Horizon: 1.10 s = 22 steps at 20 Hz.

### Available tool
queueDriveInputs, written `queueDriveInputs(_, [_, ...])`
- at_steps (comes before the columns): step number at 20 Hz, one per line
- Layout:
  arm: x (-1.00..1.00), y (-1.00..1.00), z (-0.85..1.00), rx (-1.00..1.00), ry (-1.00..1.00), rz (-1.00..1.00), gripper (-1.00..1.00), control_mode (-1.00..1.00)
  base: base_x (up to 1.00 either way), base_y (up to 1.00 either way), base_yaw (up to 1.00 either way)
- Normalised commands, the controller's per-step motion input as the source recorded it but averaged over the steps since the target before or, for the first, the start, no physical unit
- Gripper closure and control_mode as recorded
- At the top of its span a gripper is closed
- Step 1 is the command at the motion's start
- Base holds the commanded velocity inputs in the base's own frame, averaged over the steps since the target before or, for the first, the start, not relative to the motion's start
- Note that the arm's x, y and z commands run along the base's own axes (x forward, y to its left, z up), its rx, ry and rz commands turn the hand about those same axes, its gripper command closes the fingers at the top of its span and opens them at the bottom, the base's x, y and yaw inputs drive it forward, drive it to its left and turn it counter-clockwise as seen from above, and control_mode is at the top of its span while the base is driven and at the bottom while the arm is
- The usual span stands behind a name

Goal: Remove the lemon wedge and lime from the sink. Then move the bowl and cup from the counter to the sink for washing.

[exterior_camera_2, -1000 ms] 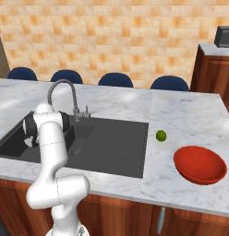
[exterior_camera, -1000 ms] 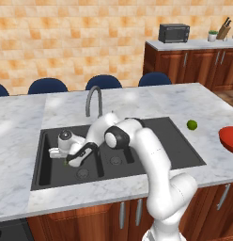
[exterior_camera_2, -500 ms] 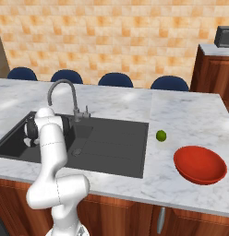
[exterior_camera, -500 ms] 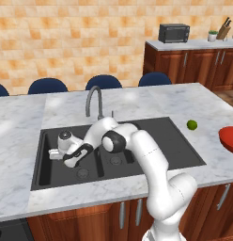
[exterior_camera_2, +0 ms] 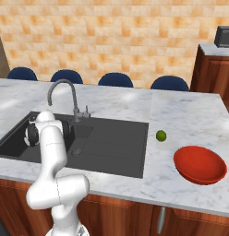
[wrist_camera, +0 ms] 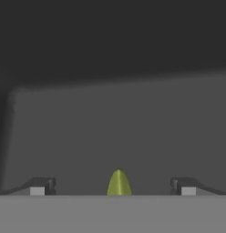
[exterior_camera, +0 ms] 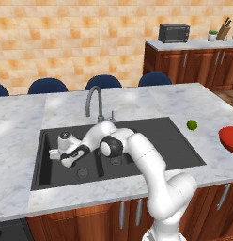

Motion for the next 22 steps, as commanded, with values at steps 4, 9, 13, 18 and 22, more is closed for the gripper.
queueDriveInputs(4, [0.11,0.12,-0.19,0.0,0.0,0.0,-1.0,-1.0,0.0,0.0,0.0])
queueDriveInputs(9, [0.1,0.13,-0.19,0.0,0.0,0.0,-1.0,-1.0,0.0,0.0,0.0])
queueDriveInputs(13, [0.06,0.12,-0.18,0.0,0.0,0.0,-1.0,-1.0,0.0,0.0,0.0])
queueDriveInputs(18, [-0.03,0.15,-0.18,0.0,0.0,0.0,1.0,-1.0,0.0,0.0,0.0])
queueDriveInputs(22, [-0.12,0.16,-0.18,-0.01,0.0,0.0,1.0,-1.0,0.0,0.0,0.0])
